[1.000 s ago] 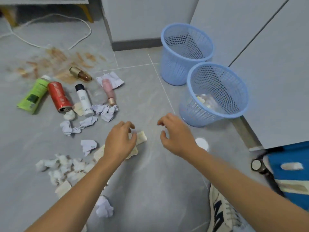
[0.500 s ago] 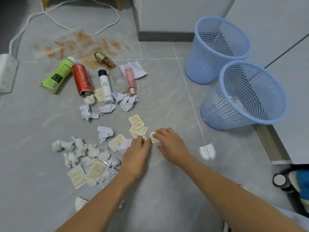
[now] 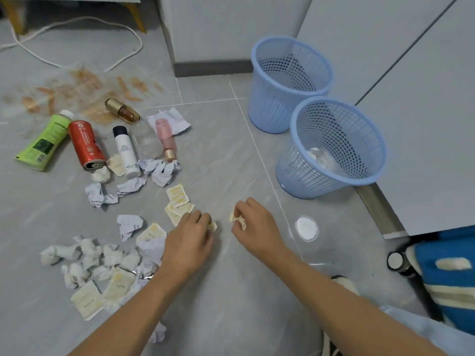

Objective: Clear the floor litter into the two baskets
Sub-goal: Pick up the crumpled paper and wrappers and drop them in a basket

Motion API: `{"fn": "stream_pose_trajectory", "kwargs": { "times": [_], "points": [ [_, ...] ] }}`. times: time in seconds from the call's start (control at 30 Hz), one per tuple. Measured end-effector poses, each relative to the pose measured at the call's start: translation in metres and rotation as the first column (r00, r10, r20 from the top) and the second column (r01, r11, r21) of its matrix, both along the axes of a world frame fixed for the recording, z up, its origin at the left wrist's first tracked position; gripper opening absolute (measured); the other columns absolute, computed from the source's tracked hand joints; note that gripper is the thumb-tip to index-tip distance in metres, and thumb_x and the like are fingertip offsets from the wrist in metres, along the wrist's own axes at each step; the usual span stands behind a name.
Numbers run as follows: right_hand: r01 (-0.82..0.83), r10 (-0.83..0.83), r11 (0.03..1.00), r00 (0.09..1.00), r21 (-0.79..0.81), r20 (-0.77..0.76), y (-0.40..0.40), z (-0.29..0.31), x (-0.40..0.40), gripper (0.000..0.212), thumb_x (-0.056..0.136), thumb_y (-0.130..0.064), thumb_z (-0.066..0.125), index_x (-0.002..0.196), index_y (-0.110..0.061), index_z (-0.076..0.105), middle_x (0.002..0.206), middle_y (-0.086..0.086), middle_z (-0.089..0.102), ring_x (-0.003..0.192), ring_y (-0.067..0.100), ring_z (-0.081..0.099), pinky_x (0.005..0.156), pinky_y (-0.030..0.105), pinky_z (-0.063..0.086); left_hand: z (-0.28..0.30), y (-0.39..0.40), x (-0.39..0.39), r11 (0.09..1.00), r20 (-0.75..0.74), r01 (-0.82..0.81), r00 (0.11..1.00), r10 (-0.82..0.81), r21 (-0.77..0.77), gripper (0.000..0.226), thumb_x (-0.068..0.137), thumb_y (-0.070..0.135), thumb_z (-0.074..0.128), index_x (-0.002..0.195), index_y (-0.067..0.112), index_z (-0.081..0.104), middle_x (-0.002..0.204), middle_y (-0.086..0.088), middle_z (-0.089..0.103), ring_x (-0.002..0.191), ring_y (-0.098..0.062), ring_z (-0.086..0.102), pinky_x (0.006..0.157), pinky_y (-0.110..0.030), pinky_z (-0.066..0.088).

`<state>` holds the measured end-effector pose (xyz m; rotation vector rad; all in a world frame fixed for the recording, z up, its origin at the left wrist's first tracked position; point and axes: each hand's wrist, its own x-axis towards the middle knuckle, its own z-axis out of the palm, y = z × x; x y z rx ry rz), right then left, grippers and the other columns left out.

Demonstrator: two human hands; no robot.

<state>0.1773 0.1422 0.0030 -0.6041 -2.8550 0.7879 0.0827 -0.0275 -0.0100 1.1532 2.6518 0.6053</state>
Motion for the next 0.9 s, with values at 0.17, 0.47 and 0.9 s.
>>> {"fn": "stream_pose_trajectory", "kwargs": {
  "times": [0.17,0.47,0.9],
  "points": [
    [0.094,-0.061,0.991,0.955,0.100,-0.291,0.048,0.104,-0.006,0.015,0.076,-0.010,0.065,0.085,-0.015,0.054,0.085,-0.003,0.051,0.073,0.017,0.050,0.067,0.030,0.042,0.085,0.078,-0.018,0.971,-0.061,0.020,0.998,-0.005,0.239,0.011,0.085,0.025,0.062,0.096,0.022,0.059,0.092,0.007,0.052,0.091,-0.019,0.053,0.054,-0.038,0.048],
    [0.454,-0.414,0.872,0.884,0.183,-0.220,0.196,0.157,0.016,0.013,0.079,-0.018,0.070,0.091,-0.020,0.065,0.090,0.001,0.060,0.081,0.022,0.060,0.080,0.042,0.053,0.163,0.249,-0.022,0.919,-0.030,0.165,0.986,-0.165,0.359,0.020,0.088,0.024,0.064,0.105,0.015,0.071,0.107,-0.003,0.063,0.102,-0.026,0.061,0.077,-0.040,0.051],
    [-0.024,0.044,0.994,0.982,0.111,-0.181,0.030,0.076,-0.061,0.017,0.083,-0.013,0.064,0.100,-0.019,0.063,0.098,-0.002,0.057,0.089,0.020,0.056,0.076,0.040,0.050,0.052,0.029,-0.010,0.954,0.151,-0.212,0.972,0.182,0.213,0.025,0.089,0.022,0.059,0.113,0.022,0.064,0.105,0.005,0.058,0.105,-0.019,0.055,0.072,-0.040,0.053]
  ]
}}
